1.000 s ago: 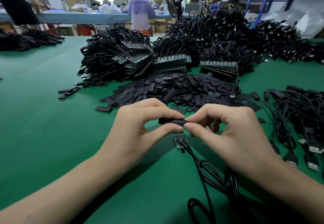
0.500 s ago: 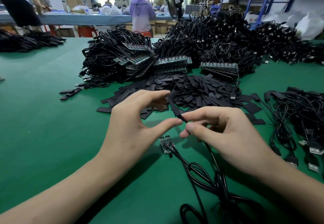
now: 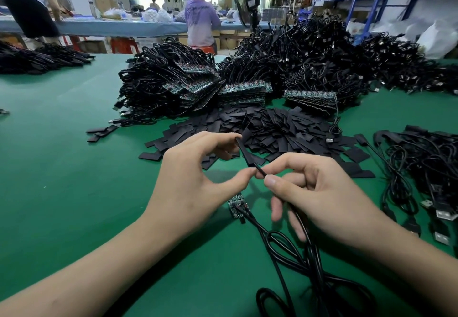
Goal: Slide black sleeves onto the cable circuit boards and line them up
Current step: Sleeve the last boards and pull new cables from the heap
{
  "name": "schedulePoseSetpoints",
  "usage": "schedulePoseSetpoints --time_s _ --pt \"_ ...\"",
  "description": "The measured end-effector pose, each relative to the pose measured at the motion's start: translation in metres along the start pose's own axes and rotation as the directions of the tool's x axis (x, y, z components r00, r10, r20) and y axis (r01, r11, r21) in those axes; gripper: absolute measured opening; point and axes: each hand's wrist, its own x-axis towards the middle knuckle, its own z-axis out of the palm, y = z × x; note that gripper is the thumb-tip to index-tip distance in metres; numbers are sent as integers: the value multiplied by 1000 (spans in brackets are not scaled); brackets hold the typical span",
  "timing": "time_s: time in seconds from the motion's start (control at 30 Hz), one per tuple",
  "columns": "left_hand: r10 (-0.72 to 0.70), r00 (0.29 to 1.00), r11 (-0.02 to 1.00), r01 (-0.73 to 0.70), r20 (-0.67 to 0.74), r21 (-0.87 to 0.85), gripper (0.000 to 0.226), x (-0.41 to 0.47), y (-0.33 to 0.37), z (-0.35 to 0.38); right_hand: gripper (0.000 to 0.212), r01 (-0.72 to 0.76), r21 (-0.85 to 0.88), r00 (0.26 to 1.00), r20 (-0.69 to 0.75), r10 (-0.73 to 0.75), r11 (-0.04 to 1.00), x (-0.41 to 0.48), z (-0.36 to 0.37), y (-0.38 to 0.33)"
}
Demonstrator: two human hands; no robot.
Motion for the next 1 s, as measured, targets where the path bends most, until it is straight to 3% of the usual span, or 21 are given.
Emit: schedulePoseSetpoints --time_s 0.3,0.47,0.53,0.6,0.67,0.77,0.83,0.9,1.0 --pt "-93 981 994 101 173 -36 55 -2 -10 -2 19 -196 163 976 130 176 967 -7 -12 -16" --pt "-93 947 990 56 307 126 59 -2 -14 -4 29 -348 324 917 313 247 880 -9 -34 -27" --pt "-105 921 971 14 375 238 67 -2 -16 -5 46 -349 332 913 332 238 876 -5 -53 -31" --pt "-109 899 946 -38 425 322 71 -2 -17 -7 61 -310 275 940 235 249 910 3 -80 -36" --pt "-107 893 930 -66 437 362 70 -1 -16 -9 49 -269 136 963 31 267 954 11 -110 -37" --pt "-90 890 927 -89 448 364 67 0 -15 -13 22 -269 -222 930 -314 192 937 22 -158 -26" --pt "-70 877 932 -113 475 346 62 -1 -13 -13 13 -337 -521 888 -452 81 784 31 -188 -14" --pt "-65 867 942 -109 494 316 56 -2 -12 -12 12 -414 -755 870 -493 -24 510 41 -207 -2" --pt "-79 872 978 -25 483 206 50 -3 -9 -9 15 -508 -851 856 -515 -29 130 50 -213 11"
